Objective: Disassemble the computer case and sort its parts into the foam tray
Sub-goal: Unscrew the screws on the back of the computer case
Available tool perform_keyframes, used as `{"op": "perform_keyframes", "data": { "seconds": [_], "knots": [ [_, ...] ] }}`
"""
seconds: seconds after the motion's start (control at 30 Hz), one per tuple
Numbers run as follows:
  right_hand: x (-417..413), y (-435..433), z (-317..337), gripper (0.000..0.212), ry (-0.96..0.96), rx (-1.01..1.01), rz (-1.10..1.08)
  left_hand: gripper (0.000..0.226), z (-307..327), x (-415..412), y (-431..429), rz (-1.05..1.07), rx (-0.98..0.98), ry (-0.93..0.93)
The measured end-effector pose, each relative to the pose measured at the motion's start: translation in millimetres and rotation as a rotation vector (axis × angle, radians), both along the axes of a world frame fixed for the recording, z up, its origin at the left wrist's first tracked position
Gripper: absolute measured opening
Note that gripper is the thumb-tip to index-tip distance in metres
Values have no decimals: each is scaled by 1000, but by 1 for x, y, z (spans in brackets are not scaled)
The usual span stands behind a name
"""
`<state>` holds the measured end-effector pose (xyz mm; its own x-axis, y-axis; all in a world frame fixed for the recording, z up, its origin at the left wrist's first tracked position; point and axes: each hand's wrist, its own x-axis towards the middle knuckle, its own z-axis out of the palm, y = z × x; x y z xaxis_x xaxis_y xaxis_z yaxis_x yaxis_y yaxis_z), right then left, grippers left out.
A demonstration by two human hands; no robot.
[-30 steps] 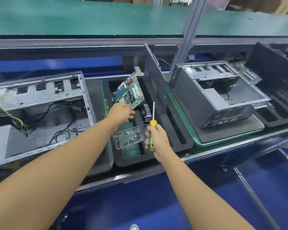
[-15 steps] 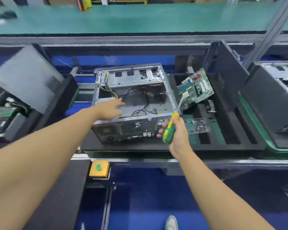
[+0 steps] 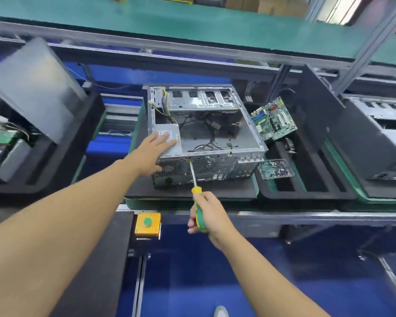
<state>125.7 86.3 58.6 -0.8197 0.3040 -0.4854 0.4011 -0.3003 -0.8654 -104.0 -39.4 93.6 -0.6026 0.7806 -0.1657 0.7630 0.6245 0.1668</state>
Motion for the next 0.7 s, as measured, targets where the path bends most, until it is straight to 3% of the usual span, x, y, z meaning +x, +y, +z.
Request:
{"op": "perform_keyframes", "data": {
  "seconds": [0.13,0.27,0.7],
  "knots": [
    [-2,-29,0,14,-40,20,81,103,5,-15,-9,-65,34,-65],
    [-12,-44,5,17,-31,95,119,98,-2,-20,-11,-117,-51,7],
    [-32,-57,13,28,-21,130,103,92,-4,-17,-13,-59,-27,43]
  ]
}}
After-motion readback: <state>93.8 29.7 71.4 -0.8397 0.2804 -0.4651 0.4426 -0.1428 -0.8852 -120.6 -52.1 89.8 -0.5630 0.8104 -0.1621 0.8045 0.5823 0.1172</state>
